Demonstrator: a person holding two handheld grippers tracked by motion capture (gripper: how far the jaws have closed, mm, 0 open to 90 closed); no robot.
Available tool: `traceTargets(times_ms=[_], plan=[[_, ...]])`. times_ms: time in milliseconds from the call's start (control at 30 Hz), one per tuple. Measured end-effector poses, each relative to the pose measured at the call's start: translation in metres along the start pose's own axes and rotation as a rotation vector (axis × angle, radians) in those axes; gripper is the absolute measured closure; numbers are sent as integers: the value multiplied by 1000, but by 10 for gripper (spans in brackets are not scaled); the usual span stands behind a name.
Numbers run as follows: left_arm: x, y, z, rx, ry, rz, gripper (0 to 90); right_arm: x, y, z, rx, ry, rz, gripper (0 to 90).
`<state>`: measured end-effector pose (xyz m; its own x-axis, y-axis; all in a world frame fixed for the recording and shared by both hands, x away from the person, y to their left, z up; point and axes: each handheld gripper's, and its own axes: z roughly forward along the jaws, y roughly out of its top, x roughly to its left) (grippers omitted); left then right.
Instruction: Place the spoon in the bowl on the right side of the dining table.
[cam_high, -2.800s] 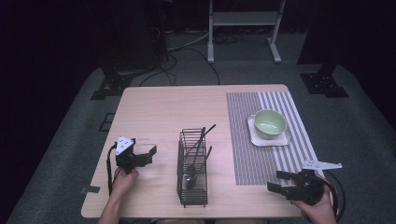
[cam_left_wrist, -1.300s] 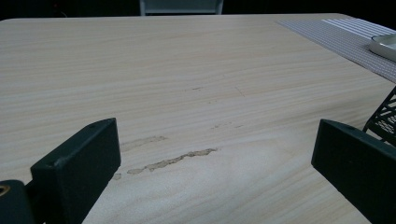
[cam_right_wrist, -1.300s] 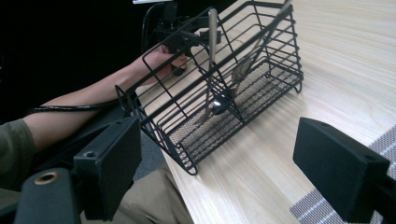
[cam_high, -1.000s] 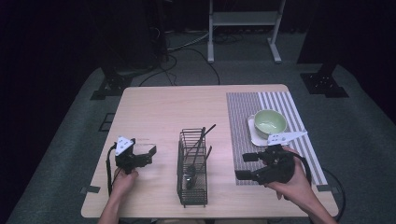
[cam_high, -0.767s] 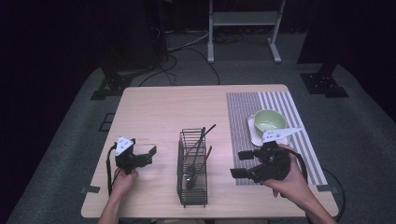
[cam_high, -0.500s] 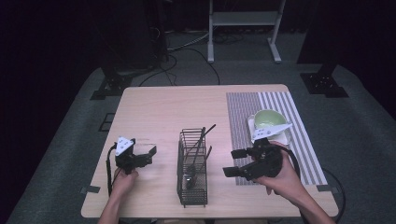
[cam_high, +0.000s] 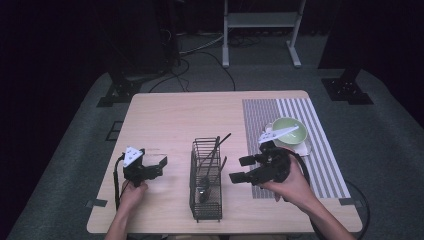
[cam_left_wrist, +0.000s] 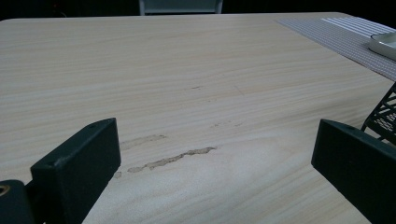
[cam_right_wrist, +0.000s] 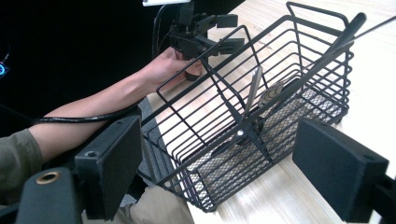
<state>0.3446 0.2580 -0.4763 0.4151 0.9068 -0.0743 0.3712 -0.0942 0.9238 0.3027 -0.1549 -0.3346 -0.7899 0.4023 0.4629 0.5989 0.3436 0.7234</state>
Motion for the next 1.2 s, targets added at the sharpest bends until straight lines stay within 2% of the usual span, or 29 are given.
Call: traceTargets(times_ms=[167, 200, 533, 800, 833, 1000, 1033, 1133, 1200], plan=[[0, 0, 0, 0, -1, 1, 3, -1, 5, 7, 12, -2, 7, 153], [0, 0, 0, 0, -1, 1, 4, -1, 6, 9, 17, -1, 8, 181], [0, 0, -1, 0, 0, 1, 4, -2, 14, 18, 34, -12, 6, 239], [0, 0, -1, 1, -1, 3, 4, -4, 19, 23, 44, -34, 1, 348], [0, 0, -1, 1, -1, 3, 4, -5, 19, 24, 48, -43, 7, 397], [0, 0, -1, 0, -2, 2, 4, -6, 19, 26, 61, -58, 14, 481], [0, 0, -1, 1, -2, 3, 4, -6, 20, 26, 66, -69, 16, 531], [0, 0, -1, 1, -1, 3, 4, -7, 20, 26, 62, -74, 24, 602], [0, 0, -1, 1, -1, 3, 3, -7, 21, 26, 59, -74, 24, 620]])
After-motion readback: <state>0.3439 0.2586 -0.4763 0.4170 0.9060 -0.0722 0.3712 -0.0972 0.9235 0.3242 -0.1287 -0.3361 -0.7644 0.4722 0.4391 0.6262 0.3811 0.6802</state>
